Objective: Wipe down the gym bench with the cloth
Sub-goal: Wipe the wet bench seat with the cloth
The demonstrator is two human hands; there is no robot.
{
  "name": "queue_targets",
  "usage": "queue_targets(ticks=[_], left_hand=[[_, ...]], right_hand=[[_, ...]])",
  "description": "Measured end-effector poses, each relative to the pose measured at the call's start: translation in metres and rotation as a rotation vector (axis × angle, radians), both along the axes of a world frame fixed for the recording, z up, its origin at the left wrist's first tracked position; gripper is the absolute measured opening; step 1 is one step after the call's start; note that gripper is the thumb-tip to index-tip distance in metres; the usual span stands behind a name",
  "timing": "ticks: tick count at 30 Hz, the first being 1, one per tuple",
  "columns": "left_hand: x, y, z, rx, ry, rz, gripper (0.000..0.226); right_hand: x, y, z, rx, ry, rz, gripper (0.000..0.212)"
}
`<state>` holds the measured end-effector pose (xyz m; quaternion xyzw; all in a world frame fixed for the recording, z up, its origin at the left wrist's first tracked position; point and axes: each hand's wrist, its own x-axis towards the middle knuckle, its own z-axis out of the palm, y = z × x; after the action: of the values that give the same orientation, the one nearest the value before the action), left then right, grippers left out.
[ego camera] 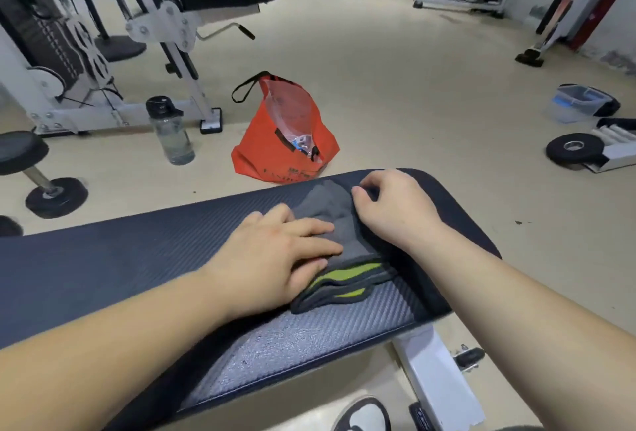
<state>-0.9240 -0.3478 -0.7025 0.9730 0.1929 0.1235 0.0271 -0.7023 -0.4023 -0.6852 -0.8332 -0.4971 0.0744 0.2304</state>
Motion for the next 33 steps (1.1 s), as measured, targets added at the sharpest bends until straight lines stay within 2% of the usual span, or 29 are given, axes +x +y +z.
queue_targets(ticks=[2,4,6,9,11,13,15,18,20,22,24,26,27,29,32,33], left_hand=[[-0.014,0.04,-0.003,0.02,0.043,0.212,0.04],[-0.023,0.065,-0.004,-0.048,0.027,0.573,0.034],[-0.028,0.057,-0.007,-0.026,-0.013,0.722,0.029],[-0.052,-0.001,-0.012,0.077,-0.106,0.553,0.025],[-0.082,-0.035,-0.012,0.024,-0.146,0.278,0.03],[-0.111,-0.032,-0.006,-0.034,-0.083,0.073,0.033],[-0.13,-0.01,-0.003,0.006,-0.02,0.122,0.035],[-0.136,0.015,-0.005,0.021,-0.099,0.607,0.031],[-0.122,-0.005,-0.007,0.06,-0.109,0.766,0.023],[-0.11,-0.043,-0.011,0.09,-0.146,0.662,0.021],[-0.119,-0.073,-0.009,0.042,-0.168,0.387,0.025],[-0.145,-0.07,-0.002,0.002,-0.131,0.196,0.027],[-0.16,-0.061,0.0,0.02,-0.1,0.181,0.027],[-0.193,-0.045,-0.001,0.076,-0.082,0.387,0.028],[-0.233,-0.042,-0.004,0.068,-0.192,0.98,0.025],[-0.237,-0.049,-0.005,0.067,-0.22,1.108,0.023]], right_hand=[[-0.009,0.008,0.003,-0.005,-0.004,0.03,0.03],[-0.017,0.013,0.005,-0.004,-0.002,0.054,0.029],[-0.025,0.018,0.009,0.02,-0.003,0.07,0.026],[-0.04,0.025,0.013,0.036,-0.005,0.127,0.024],[-0.054,0.029,0.016,0.03,-0.014,0.191,0.024],[-0.07,0.032,0.017,0.001,-0.035,0.261,0.026],[-0.085,0.033,0.02,-0.034,-0.044,0.316,0.028],[-0.101,0.034,0.024,-0.091,-0.051,0.386,0.029],[-0.109,0.035,0.026,-0.112,-0.05,0.418,0.03],[-0.115,0.036,0.028,-0.106,-0.063,0.434,0.031],[-0.122,0.039,0.03,-0.099,-0.066,0.444,0.03],[-0.133,0.045,0.032,-0.106,-0.06,0.469,0.03],[-0.14,0.048,0.032,-0.108,-0.054,0.487,0.03],[-0.157,0.055,0.033,-0.109,-0.04,0.527,0.03],[-0.189,0.066,0.036,-0.137,-0.033,0.608,0.031],[-0.2,0.069,0.036,-0.144,-0.04,0.635,0.031]])
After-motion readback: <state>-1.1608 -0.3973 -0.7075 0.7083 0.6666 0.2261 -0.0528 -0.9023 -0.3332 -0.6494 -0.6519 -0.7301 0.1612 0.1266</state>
